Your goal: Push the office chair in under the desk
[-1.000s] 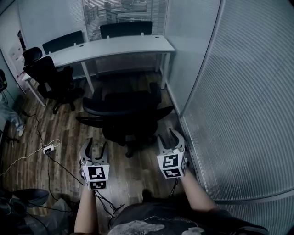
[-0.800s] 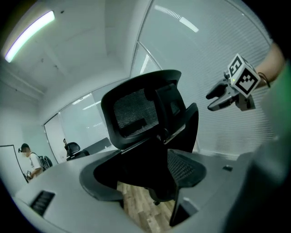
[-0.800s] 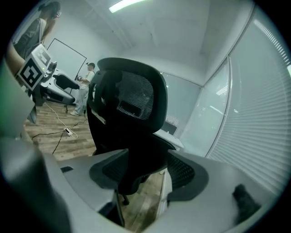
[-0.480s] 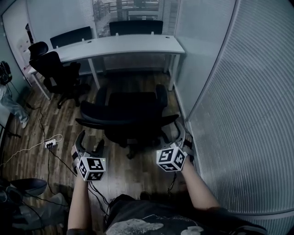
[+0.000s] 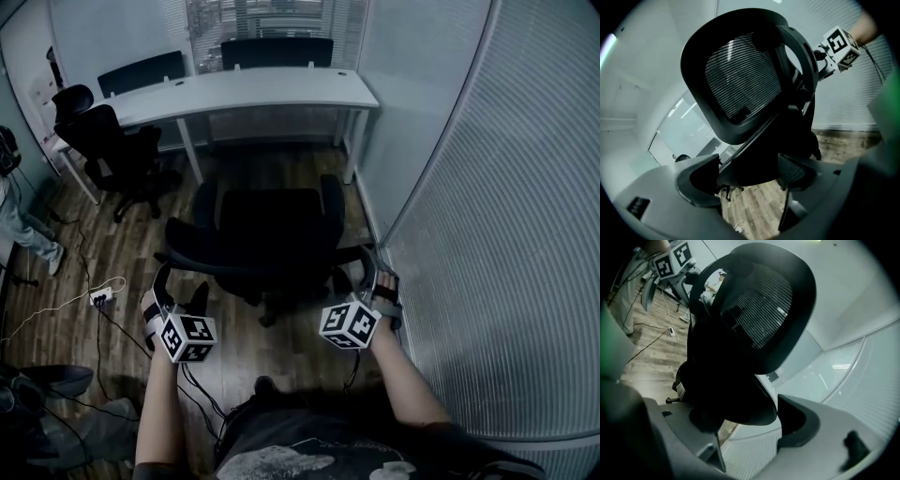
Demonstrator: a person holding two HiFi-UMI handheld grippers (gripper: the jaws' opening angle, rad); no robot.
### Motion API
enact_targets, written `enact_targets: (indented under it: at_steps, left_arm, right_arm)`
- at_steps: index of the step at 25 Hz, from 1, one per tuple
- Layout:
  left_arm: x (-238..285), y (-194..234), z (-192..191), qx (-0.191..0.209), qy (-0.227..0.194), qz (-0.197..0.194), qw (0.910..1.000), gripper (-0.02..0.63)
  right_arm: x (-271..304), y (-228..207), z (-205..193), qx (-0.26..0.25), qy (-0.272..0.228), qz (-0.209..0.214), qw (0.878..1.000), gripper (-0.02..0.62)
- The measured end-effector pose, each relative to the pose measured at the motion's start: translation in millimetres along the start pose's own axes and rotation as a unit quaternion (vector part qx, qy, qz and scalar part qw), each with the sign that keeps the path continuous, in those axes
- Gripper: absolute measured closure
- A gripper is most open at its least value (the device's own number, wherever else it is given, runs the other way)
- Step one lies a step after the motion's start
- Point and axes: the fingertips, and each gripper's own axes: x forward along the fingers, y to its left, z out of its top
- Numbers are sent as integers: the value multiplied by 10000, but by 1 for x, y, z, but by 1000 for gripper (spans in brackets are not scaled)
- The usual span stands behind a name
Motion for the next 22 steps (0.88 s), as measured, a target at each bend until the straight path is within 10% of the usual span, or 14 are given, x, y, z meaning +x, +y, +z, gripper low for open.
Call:
enact_targets:
  at_steps: [22]
  left_arm:
    - [50,10,-4,780,-87,-434,9960,268]
  right_arm:
    - [31,2,16,-458,140,-410,9980,295]
